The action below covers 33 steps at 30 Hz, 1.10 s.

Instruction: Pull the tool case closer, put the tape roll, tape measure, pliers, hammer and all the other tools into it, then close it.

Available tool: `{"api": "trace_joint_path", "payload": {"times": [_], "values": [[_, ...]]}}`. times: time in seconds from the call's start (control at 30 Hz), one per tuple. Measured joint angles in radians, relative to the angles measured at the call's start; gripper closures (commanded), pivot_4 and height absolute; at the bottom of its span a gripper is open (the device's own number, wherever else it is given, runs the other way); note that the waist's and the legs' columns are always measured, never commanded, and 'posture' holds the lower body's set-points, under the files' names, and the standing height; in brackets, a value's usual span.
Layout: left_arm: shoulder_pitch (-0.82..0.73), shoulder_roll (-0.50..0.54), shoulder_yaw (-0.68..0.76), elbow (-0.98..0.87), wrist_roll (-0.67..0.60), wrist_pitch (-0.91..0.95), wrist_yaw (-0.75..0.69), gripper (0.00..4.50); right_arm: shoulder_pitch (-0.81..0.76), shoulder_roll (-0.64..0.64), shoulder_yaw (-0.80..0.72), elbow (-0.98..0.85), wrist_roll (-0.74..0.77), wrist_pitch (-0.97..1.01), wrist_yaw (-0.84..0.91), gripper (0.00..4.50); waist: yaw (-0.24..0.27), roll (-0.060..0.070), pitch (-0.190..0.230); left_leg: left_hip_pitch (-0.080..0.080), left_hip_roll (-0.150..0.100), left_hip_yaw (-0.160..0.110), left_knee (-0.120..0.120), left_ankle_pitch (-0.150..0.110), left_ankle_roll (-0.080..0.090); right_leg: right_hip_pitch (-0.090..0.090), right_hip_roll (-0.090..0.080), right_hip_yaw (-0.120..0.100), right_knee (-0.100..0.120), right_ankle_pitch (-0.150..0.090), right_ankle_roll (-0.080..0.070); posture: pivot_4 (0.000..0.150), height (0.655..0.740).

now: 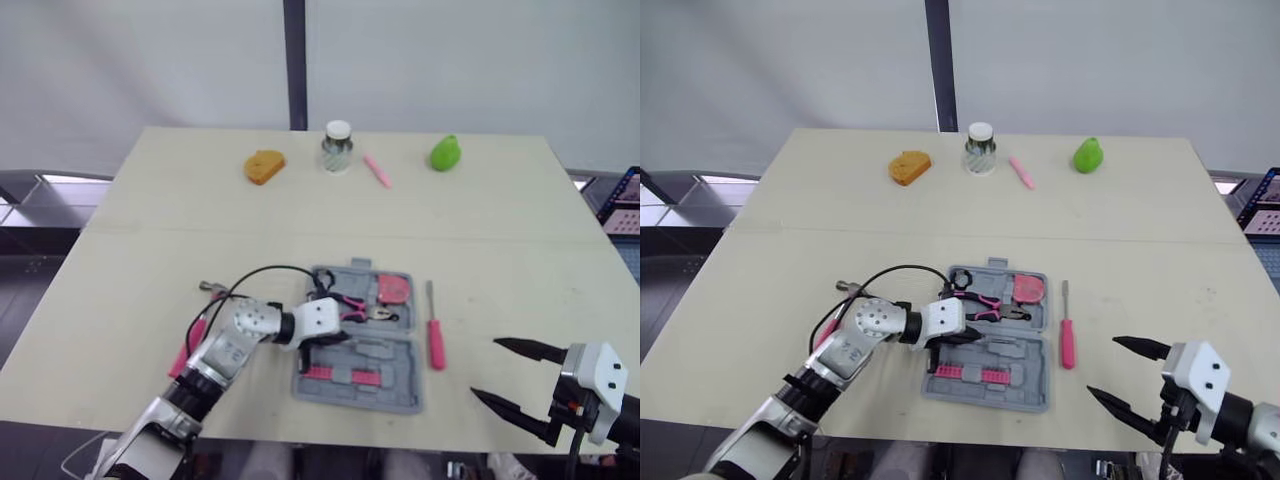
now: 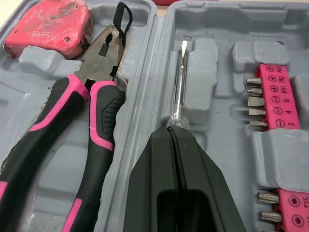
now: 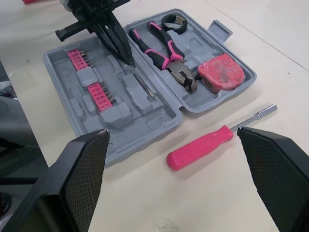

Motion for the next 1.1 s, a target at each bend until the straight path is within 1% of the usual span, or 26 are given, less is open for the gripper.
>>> {"api": "trace_joint_path", "payload": {"times": [0.07, 0.17, 0.33, 0.47, 0.57, 0.8, 0.93, 1.03, 1.1], "values": [[-0.006, -0.005, -0.006, 0.004, 0.01, -0.001, 0.0, 4.46, -0.006, 0.0, 0.0, 0.0, 0.0, 0.0, 0.0, 0.0, 0.001, 0.0, -0.001, 0.0, -0.001, 0.0, 0.0, -0.001, 0.001, 0.0, -0.001, 0.002, -0.001, 0.0, 0.0, 0.15, 0.695], [-0.011, -0.011, -0.013, 0.006, 0.021, -0.002, 0.001, 4.46, -0.009, 0.0, 0.0, 0.0, 0.0, 0.001, 0.0, 0.0, 0.001, 0.0, -0.001, 0.0, -0.003, 0.0, 0.0, -0.001, 0.002, 0.001, -0.009, 0.001, -0.001, 0.0, 0.0, 0.15, 0.695], [-0.023, -0.016, -0.036, 0.006, 0.045, -0.002, 0.003, 4.46, -0.009, 0.0, 0.0, 0.0, 0.0, 0.001, 0.0, 0.0, 0.001, 0.0, -0.001, 0.002, -0.007, 0.0, 0.0, -0.002, 0.005, 0.003, -0.013, 0.001, -0.002, 0.0, 0.0, 0.15, 0.695], [-0.025, -0.016, -0.05, -0.002, 0.065, -0.004, 0.007, 4.46, -0.007, 0.0, 0.0, 0.0, 0.0, 0.0, 0.0, 0.0, 0.0, 0.001, -0.002, 0.005, -0.007, -0.001, -0.001, -0.005, 0.007, 0.012, -0.013, 0.0, -0.012, 0.002, 0.004, 0.15, 0.695], [-0.021, -0.016, -0.055, -0.011, 0.077, -0.004, 0.008, 4.46, -0.004, 0.0, 0.0, 0.0, 0.0, 0.0, 0.0, 0.0, -0.002, 0.002, -0.006, 0.005, -0.007, -0.001, -0.001, -0.009, 0.004, 0.014, -0.013, 0.0, -0.019, 0.005, 0.01, 0.15, 0.695], [-0.011, -0.022, -0.052, -0.029, 0.078, 0.018, 0.012, 4.46, -0.002, 0.0, 0.0, 0.0, 0.0, 0.0, 0.001, 0.0, -0.004, 0.002, -0.007, 0.004, -0.007, -0.001, -0.001, -0.011, 0.004, 0.015, -0.013, 0.001, -0.026, 0.008, 0.014, 0.15, 0.695], [0.041, -0.051, 0.009, -0.038, 0.027, 0.057, 0.023, 4.46, -0.007, 0.0, 0.0, 0.001, 0.0, 0.0, 0.001, 0.0, -0.005, 0.003, -0.006, 0.002, -0.007, -0.001, -0.001, -0.012, 0.005, 0.014, -0.014, 0.001, -0.028, 0.008, 0.016, 0.15, 0.695], [0.086, -0.048, 0.075, -0.072, -0.051, 0.082, 0.012, 4.46, -0.019, 0.0, 0.0, 0.005, 0.0, 0.0, 0.001, 0.0, -0.013, 0.005, -0.002, 0.001, -0.006, -0.001, -0.002, -0.012, 0.004, 0.013, -0.013, 0.001, -0.028, 0.008, 0.016, 0.15, 0.695], [0.121, -0.04, 0.116, -0.1, -0.112, 0.113, -0.007, 4.46, -0.032, -0.001, 0.002, 0.01, 0.0, 0.0, 0.001, 0.0, -0.023, 0.003, 0.003, -0.002, -0.006, -0.001, -0.003, -0.01, 0.007, 0.009, -0.011, -0.001, -0.028, 0.008, 0.015, 0.15, 0.695]]}}
